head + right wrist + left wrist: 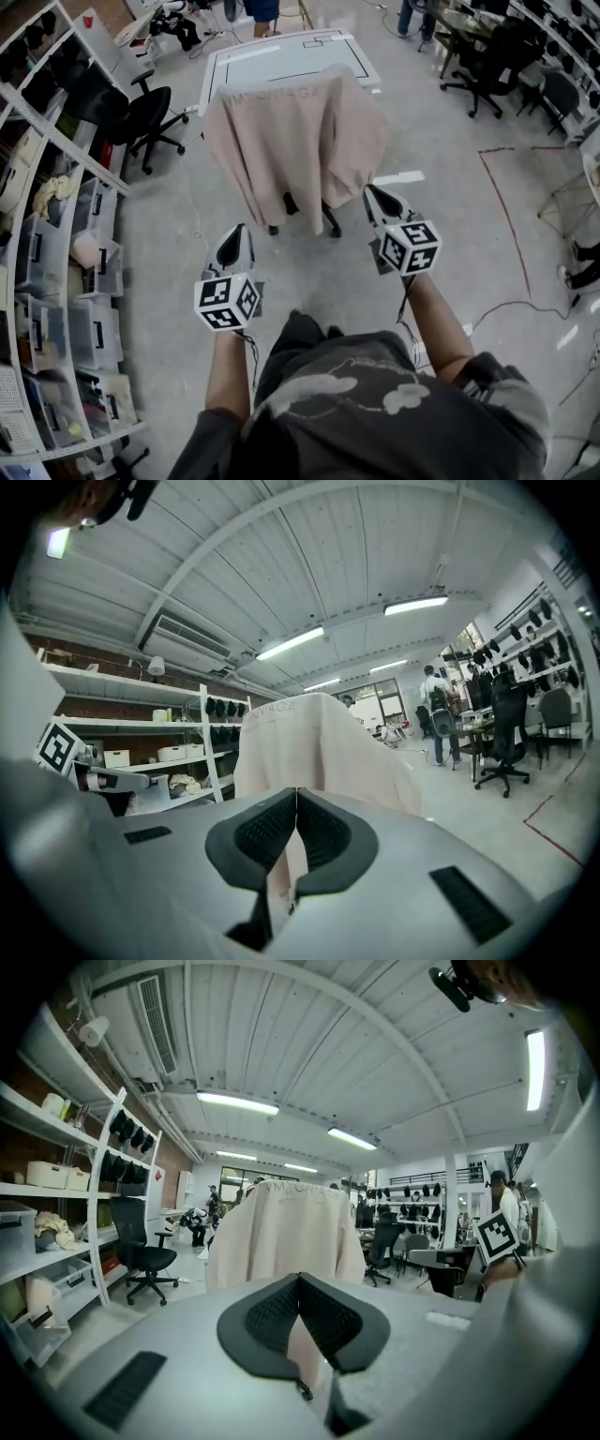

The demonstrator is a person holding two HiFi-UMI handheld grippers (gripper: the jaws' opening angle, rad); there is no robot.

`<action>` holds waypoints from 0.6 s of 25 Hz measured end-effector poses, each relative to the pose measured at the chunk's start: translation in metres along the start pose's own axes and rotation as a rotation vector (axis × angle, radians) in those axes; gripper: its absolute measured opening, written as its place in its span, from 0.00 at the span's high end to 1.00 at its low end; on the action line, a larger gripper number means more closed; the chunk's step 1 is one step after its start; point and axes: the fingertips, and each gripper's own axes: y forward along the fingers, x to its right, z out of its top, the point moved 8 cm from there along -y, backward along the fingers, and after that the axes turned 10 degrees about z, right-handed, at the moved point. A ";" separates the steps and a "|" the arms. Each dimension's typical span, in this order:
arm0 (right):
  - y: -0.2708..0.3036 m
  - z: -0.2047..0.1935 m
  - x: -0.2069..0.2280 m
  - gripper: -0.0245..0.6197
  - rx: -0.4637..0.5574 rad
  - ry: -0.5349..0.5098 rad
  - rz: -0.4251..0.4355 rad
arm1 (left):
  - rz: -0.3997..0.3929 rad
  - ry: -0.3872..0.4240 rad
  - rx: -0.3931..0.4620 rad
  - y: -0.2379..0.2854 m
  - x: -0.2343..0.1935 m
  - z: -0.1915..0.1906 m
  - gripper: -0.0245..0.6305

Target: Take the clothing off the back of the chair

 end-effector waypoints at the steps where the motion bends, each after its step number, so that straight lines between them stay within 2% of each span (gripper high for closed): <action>1: 0.005 0.002 0.002 0.97 0.003 0.000 -0.006 | 0.002 -0.001 0.005 0.004 -0.004 0.002 0.96; 2: 0.011 0.004 0.005 0.96 0.007 0.003 -0.010 | 0.006 -0.005 0.012 0.009 -0.008 0.005 0.96; 8: 0.042 0.013 0.016 0.57 0.024 0.014 -0.033 | 0.011 -0.030 0.044 0.044 -0.031 0.019 0.96; 12: 0.065 0.021 0.029 0.41 0.021 0.008 -0.070 | 0.012 -0.031 0.060 0.068 -0.040 0.029 0.95; 15: 0.082 0.030 0.039 0.38 0.026 0.012 -0.092 | -0.002 -0.053 0.084 0.087 -0.049 0.039 0.76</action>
